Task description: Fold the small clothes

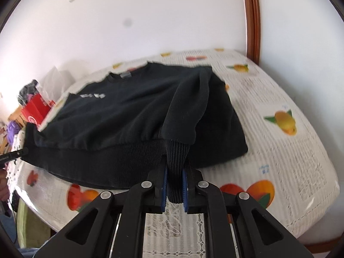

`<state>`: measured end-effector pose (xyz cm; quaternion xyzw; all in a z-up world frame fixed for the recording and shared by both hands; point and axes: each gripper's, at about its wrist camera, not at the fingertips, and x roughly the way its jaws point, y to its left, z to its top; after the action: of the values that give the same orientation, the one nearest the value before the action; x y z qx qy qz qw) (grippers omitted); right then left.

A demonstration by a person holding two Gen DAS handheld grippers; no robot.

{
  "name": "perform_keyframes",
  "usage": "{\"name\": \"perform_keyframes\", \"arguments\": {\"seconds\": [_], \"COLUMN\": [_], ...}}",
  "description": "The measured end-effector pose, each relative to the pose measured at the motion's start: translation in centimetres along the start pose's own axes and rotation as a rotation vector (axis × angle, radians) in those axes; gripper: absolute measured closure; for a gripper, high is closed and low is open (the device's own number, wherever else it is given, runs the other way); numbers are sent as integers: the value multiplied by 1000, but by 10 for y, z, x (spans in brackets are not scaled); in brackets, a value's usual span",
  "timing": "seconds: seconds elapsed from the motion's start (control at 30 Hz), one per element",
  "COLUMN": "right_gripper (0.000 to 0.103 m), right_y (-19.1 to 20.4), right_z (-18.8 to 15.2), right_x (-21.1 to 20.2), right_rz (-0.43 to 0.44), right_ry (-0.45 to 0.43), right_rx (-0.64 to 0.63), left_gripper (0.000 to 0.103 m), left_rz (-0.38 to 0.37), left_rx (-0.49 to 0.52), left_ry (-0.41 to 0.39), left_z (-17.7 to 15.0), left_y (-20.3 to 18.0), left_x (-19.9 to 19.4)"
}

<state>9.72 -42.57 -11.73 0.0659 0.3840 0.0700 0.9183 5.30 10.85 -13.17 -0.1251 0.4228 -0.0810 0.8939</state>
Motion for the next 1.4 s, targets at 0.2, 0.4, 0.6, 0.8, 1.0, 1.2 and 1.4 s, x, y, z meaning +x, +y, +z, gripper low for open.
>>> {"name": "perform_keyframes", "arguments": {"seconds": [0.2,0.4,0.6,0.8,1.0,1.2,1.4], "right_gripper": [92,92,92,92,92,86,85], "right_y": [1,0,-4,-11,-24,-34,-45], "right_z": [33,69,104,131,140,141,145], "right_x": [-16,-4,24,65,103,138,120], "right_rz": [43,68,92,104,102,60,63], "right_ry": [-75,-107,-117,-98,-48,38,9], "right_rx": [35,84,143,162,208,238,284], "left_gripper": [96,96,96,96,96,88,82], "left_rz": [-5,-6,-7,-7,15,3,-49], "left_rx": [18,19,-7,-43,-67,-82,-33], "left_ry": [-68,-100,-86,-46,6,61,20], "left_z": [28,60,94,123,143,149,150], "left_y": [-12,-18,-12,0,10,16,10], "left_x": [-15,-8,19,55,97,121,104]}}
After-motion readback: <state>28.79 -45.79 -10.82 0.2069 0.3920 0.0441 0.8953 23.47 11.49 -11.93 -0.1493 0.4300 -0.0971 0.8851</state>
